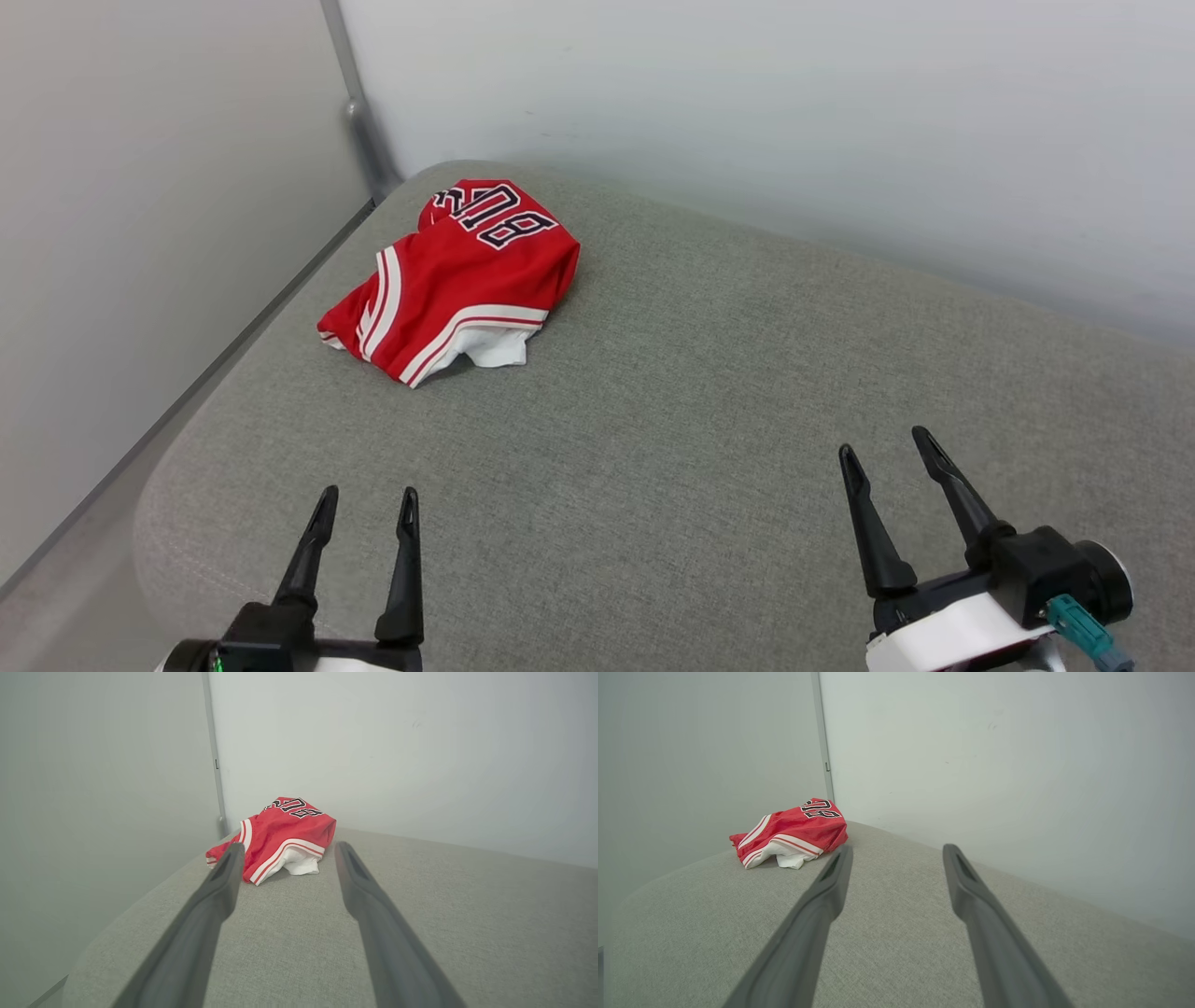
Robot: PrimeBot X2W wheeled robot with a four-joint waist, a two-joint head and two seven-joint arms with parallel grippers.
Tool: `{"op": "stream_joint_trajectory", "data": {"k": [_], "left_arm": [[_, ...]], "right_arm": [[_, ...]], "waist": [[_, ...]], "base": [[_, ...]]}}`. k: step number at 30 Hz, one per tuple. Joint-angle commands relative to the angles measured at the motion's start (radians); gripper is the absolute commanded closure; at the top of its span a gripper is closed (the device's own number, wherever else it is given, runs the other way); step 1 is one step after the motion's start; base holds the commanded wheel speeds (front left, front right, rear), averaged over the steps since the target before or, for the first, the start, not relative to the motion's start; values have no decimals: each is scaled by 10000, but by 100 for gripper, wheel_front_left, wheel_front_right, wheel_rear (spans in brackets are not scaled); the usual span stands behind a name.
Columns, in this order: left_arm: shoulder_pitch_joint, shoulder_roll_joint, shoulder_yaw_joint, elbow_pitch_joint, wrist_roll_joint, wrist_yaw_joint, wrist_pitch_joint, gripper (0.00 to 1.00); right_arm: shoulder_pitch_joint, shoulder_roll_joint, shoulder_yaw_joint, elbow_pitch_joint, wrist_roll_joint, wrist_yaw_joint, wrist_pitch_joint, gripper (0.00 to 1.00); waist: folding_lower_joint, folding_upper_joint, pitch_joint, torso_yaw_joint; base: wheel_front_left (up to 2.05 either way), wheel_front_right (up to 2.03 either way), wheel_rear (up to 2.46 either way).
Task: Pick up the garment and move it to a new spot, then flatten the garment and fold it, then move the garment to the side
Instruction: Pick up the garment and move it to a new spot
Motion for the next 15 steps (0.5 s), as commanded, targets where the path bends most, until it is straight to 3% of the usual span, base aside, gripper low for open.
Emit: {"op": "stream_joint_trajectory", "data": {"k": [1,4,10,15], "left_arm": [[114,-10,50,169,-328,-81,-28,0],[-464,-12,611,694,-1549,-334,-28,0],[-1541,14,1054,1473,-1743,-813,-28,0],[-3774,1094,712,3566,-2546,-1012,388,0]], "right_arm": [[-2,13,8,-41,-69,-3,-18,0],[-223,13,-33,-205,-139,-3,-18,0],[-477,11,-39,-520,-590,-3,-18,0],[-877,10,-153,-1014,-1155,-3,-18,0]], "waist": [[0,0,84,-64],[0,0,553,-288],[0,0,1439,-724],[0,0,2512,-1112]], "base": [[0,0,0],[0,0,0],[0,0,0],[0,0,0]]}}
